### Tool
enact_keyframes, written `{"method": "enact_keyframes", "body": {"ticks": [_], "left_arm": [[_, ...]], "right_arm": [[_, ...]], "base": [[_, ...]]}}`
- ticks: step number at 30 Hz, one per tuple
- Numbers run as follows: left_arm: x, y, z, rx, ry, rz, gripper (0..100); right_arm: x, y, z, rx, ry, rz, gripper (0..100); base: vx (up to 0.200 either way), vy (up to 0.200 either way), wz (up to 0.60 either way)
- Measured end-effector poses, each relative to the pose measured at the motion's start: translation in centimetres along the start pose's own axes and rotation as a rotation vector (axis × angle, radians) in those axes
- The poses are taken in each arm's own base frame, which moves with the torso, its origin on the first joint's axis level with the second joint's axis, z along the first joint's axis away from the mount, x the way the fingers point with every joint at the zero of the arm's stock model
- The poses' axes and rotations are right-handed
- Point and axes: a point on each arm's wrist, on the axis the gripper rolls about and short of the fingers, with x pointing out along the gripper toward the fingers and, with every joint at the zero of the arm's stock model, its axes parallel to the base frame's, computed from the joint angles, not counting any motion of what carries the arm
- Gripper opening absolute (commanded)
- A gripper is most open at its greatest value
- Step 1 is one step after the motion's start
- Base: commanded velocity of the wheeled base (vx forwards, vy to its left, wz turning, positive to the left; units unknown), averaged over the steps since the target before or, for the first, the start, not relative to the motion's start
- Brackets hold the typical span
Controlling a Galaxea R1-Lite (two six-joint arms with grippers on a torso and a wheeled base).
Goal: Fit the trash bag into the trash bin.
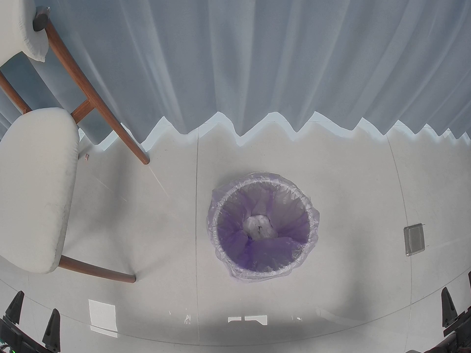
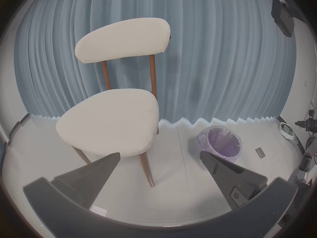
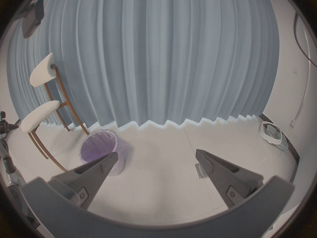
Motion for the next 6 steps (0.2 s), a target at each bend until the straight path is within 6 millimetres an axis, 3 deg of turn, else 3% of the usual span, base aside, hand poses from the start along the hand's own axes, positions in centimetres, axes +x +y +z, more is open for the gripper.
{"method": "enact_keyframes", "body": {"ticks": [6], "left_arm": [[0.0, 0.0, 0.0, 0.0, 0.0, 0.0, 100]], "right_arm": [[-0.02, 0.0, 0.0, 0.0, -0.002, 0.001, 100]], "base": [[0.0, 0.0, 0.0]]}}
